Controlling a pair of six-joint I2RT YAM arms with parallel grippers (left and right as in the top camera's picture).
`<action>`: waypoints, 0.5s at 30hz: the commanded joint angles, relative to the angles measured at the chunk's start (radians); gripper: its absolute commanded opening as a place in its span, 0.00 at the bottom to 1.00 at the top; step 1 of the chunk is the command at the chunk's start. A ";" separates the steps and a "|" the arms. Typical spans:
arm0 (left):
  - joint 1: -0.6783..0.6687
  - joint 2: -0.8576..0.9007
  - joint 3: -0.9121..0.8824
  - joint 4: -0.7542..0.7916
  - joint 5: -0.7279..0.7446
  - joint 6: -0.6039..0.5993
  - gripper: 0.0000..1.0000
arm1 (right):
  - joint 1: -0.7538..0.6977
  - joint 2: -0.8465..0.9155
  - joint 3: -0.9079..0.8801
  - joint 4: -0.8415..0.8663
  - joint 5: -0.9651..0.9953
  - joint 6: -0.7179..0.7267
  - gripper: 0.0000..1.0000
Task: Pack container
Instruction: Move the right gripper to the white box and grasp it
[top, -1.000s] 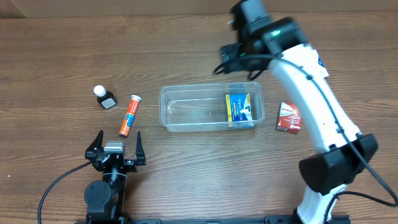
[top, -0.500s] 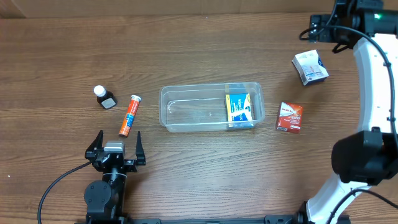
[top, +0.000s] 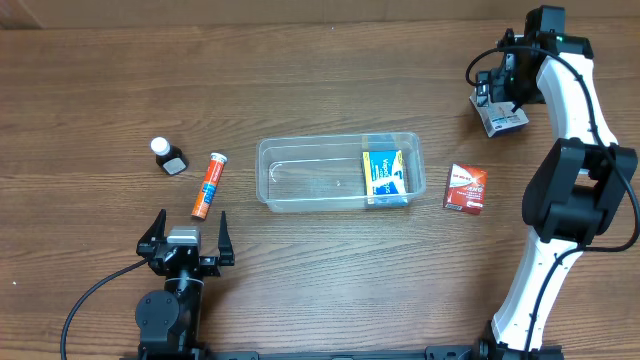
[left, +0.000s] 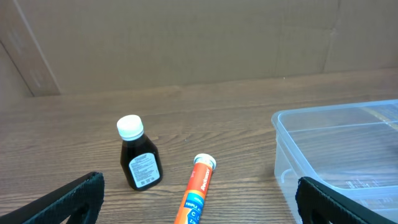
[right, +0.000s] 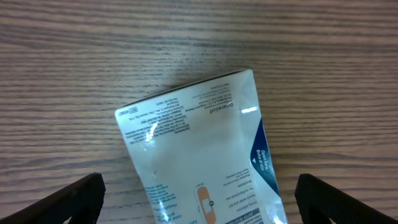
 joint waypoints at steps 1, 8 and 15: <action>0.009 -0.009 -0.005 0.003 0.014 0.017 1.00 | -0.025 0.031 -0.006 0.003 -0.050 -0.021 1.00; 0.009 -0.009 -0.005 0.003 0.014 0.017 1.00 | -0.037 0.053 -0.041 0.041 -0.053 -0.026 1.00; 0.009 -0.009 -0.005 0.003 0.014 0.017 1.00 | -0.037 0.056 -0.044 0.046 -0.077 -0.047 1.00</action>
